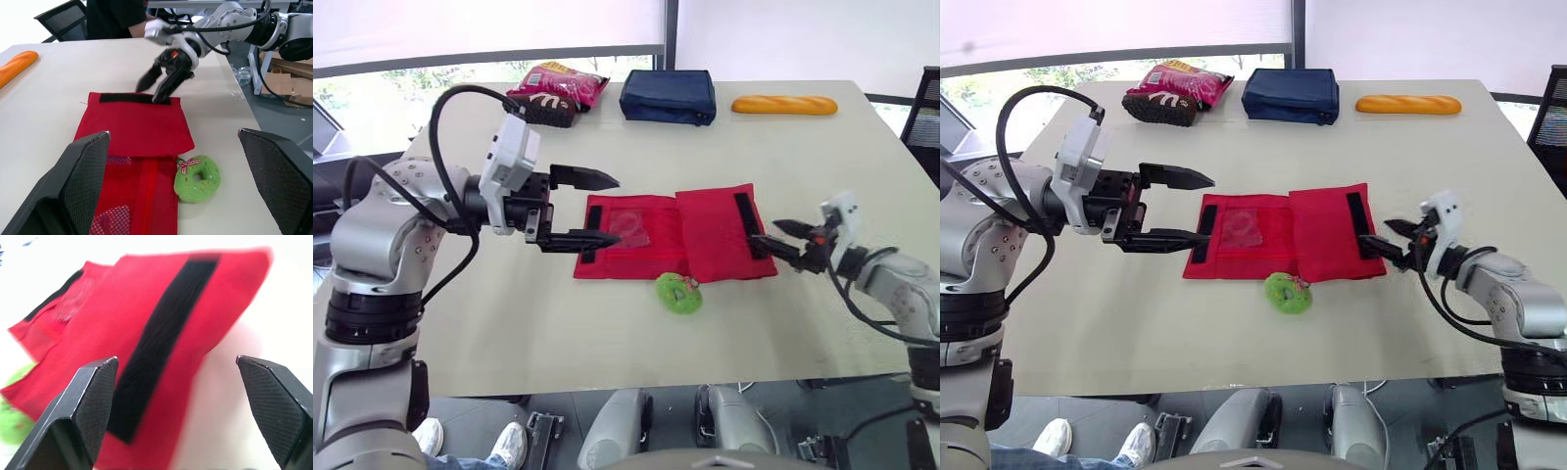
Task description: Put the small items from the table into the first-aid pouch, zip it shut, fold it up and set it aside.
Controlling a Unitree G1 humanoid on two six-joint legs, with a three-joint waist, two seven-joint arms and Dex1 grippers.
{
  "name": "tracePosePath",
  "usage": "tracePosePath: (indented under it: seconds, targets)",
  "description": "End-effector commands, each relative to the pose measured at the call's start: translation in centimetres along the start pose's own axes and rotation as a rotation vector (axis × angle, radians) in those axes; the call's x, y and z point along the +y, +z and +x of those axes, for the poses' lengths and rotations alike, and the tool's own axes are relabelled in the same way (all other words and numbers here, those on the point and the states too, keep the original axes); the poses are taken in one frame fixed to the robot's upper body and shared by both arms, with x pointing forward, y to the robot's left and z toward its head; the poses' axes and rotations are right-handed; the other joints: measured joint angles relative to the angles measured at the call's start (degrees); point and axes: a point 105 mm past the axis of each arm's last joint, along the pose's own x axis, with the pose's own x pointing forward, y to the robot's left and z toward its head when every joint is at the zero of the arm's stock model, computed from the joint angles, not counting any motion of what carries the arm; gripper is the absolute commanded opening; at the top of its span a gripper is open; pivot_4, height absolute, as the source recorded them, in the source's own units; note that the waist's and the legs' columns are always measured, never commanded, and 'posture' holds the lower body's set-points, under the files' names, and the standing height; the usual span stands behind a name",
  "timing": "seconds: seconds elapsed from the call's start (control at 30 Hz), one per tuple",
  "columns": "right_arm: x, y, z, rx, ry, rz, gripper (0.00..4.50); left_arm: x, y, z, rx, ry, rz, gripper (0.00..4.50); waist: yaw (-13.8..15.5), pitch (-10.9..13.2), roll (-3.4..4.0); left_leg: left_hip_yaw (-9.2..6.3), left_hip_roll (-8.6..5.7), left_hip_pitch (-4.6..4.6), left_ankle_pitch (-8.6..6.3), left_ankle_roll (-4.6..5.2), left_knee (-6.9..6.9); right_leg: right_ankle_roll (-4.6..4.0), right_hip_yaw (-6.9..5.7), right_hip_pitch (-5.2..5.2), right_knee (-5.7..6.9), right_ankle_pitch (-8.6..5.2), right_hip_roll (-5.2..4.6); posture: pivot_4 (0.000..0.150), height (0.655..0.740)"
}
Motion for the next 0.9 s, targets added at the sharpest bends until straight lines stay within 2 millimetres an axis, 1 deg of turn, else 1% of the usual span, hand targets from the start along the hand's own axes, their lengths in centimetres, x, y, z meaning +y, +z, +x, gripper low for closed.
tracePosePath:
  seconds: [0.03, 0.1, 0.2, 0.23, 0.33, 0.4, 0.47, 0.5, 0.53, 0.57, 0.6, 0.63, 0.73, 0.83, 0.87, 0.9]
  targets:
    - [0.5, 3.4, -0.3, -0.150, 0.044, -0.127, 4.12, 0.1, 1.0, -0.5, -0.002, 0.020, 0.050, 4.50, -0.1, 0.0, 0.00, 0.00, 0.02, 0.00, 0.00, 0.00, 0.00, -0.01, 0.00, -0.01, 0.01, 0.00, 0.02, 0.150, 0.7395]
    - [1.3, 3.7, 0.3, -0.176, 0.081, -0.180, 4.12, 0.3, 0.3, -0.7, 0.021, 0.039, 0.044, 4.50, -0.2, 0.0, 0.01, 0.00, 0.04, 0.00, 0.00, 0.00, -0.01, -0.01, 0.00, -0.01, 0.01, 0.00, 0.04, 0.150, 0.7395]
    - [2.8, 3.6, 1.1, -0.191, 0.155, -0.231, 4.12, 0.7, -0.6, -1.0, 0.021, 0.089, 0.011, 4.50, -0.1, 0.0, 0.01, -0.01, 0.04, 0.02, 0.00, -0.01, -0.01, -0.01, 0.00, 0.00, 0.01, 0.00, 0.04, 0.150, 0.7395]
    - [3.1, 3.5, 1.2, -0.191, 0.173, -0.237, 3.91, 0.8, -0.9, -1.1, 0.016, 0.112, -0.006, 4.50, 0.0, 0.0, 0.01, -0.01, 0.04, 0.02, 0.00, 0.00, -0.01, -0.01, 0.00, 0.00, 0.01, 0.00, 0.03, 0.150, 0.7395]
    - [4.3, 3.2, 1.2, -0.169, 0.229, -0.284, 3.10, 0.9, -2.4, -1.4, 0.043, 0.192, -0.051, 4.50, 0.2, 0.0, 0.02, -0.01, 0.03, 0.01, 0.00, 0.00, -0.01, -0.01, 0.00, -0.01, 0.00, 0.00, 0.00, 0.150, 0.7395]
    - [4.9, 3.2, 0.8, -0.164, 0.255, -0.308, 2.09, 1.1, -3.0, -1.3, 0.041, 0.254, -0.076, 4.50, 0.3, 0.0, 0.02, -0.03, 0.02, 0.01, 0.00, 0.00, -0.01, -0.01, 0.00, 0.00, 0.00, 0.00, -0.03, 0.150, 0.7395]
    - [5.8, 3.7, -0.1, -0.155, 0.292, -0.354, 1.38, 1.3, -4.7, -1.4, 0.055, 0.388, -0.119, 4.50, 0.4, 0.0, 0.05, -0.04, 0.00, 0.00, 0.00, 0.00, -0.01, -0.01, 0.00, 0.00, -0.02, 0.00, -0.05, 0.150, 0.7395]
    - [6.1, 3.9, -0.5, -0.145, 0.307, -0.372, 0.81, 1.3, -5.5, -1.5, 0.062, 0.449, -0.143, 4.50, 0.3, 0.0, 0.04, -0.05, -0.01, 0.00, -0.01, 0.00, -0.01, 0.00, 0.00, 0.01, -0.02, 0.00, -0.09, 0.150, 0.7395]
    - [6.3, 4.0, -0.7, -0.137, 0.315, -0.382, 0.37, 1.3, -5.9, -1.6, 0.066, 0.487, -0.159, 4.50, 0.3, 0.0, 0.04, -0.05, -0.01, 0.00, -0.01, 0.00, -0.01, 0.00, 0.00, 0.02, -0.04, 0.00, -0.10, 0.150, 0.7395]
    - [6.5, 4.0, -1.0, -0.113, 0.325, -0.389, 0.11, 1.6, -6.5, -1.7, 0.066, 0.553, -0.185, 4.50, 0.3, 0.0, 0.04, -0.05, -0.01, 0.00, -0.01, 0.00, -0.01, 0.00, 0.00, 0.02, -0.04, 0.00, -0.10, 0.150, 0.7395]
    - [6.6, 3.9, -1.3, -0.096, 0.330, -0.392, 0.11, 1.7, -6.9, -1.8, 0.065, 0.598, -0.204, 4.50, 0.3, 0.0, 0.04, -0.05, 0.00, 0.00, -0.01, -0.01, -0.01, 0.00, 0.00, 0.01, -0.03, 0.00, -0.09, 0.150, 0.7395]
    - [6.9, 4.1, -1.5, -0.089, 0.338, -0.397, 0.30, 1.9, -7.7, -1.8, 0.067, 0.674, -0.239, 4.50, 0.4, 0.0, 0.03, -0.08, 0.01, 0.00, -0.01, -0.01, -0.01, 0.00, -0.03, 0.02, -0.02, 0.00, -0.09, 0.150, 0.7395]
    - [7.6, 4.9, -2.4, -0.072, 0.347, -0.417, 1.52, 1.6, -10.1, -1.8, 0.119, 0.856, -0.307, 4.50, 0.4, 0.0, 0.03, -0.10, 0.02, 0.00, -0.01, -0.02, -0.02, 0.00, -0.05, 0.03, -0.02, 0.00, -0.11, 0.150, 0.7395]
    - [7.6, 5.4, -3.0, -0.068, 0.324, -0.424, 2.89, 1.3, -11.9, -1.7, 0.166, 0.975, -0.391, 4.50, 0.6, 0.0, 0.00, -0.10, 0.02, -0.01, -0.02, -0.01, -0.02, 0.00, -0.05, 0.02, -0.02, 0.01, -0.12, 0.150, 0.7395]
    - [7.5, 5.5, -3.2, -0.065, 0.310, -0.425, 3.47, 1.0, -12.4, -1.3, 0.182, 0.988, -0.414, 4.50, 0.7, 0.0, -0.01, -0.10, 0.02, -0.01, -0.02, -0.01, -0.02, 0.00, -0.05, 0.02, -0.02, 0.01, -0.12, 0.150, 0.7395]
    - [7.4, 5.5, -3.4, -0.059, 0.296, -0.429, 4.21, 0.8, -13.0, -1.0, 0.205, 1.006, -0.432, 4.50, 0.7, 0.0, -0.01, -0.09, 0.02, -0.01, -0.02, -0.01, -0.02, 0.00, -0.06, 0.03, -0.02, 0.01, -0.13, 0.150, 0.7395]
